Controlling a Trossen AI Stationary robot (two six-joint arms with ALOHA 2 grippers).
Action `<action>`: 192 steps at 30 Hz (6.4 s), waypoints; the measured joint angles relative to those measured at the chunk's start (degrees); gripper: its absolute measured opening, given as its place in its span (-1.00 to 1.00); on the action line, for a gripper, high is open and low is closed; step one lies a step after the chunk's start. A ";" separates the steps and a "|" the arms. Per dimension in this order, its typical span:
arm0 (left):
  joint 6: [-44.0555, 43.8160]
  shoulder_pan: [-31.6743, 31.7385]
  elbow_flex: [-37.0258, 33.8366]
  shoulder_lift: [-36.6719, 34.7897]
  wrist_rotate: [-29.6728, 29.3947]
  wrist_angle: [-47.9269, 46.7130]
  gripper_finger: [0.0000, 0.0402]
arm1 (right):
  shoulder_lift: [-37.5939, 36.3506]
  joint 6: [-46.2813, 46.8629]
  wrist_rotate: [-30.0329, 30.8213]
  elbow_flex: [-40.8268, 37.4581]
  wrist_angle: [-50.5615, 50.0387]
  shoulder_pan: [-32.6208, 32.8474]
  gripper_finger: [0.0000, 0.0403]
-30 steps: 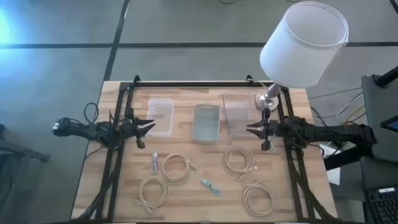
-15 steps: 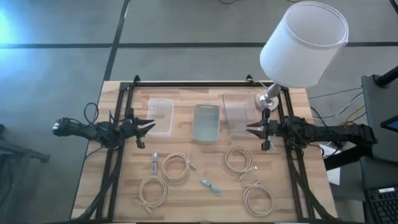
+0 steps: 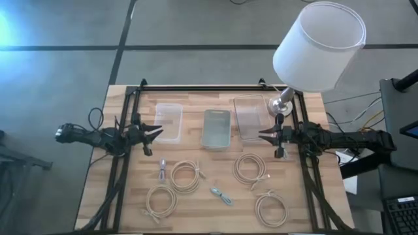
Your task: Pick & Place USB Port
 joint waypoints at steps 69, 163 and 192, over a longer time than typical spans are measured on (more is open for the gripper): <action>-0.02 -0.01 0.00 0.00 -0.01 0.02 -0.60 | -0.01 0.00 0.00 0.00 0.00 0.01 -0.65; -17.48 -0.02 21.02 20.75 8.23 -9.85 -0.02 | 18.93 3.45 -0.11 16.99 8.61 0.00 -0.03; -57.24 -5.04 34.95 52.60 22.63 -39.53 -0.09 | 36.64 2.54 0.02 27.91 1.90 -0.02 -0.03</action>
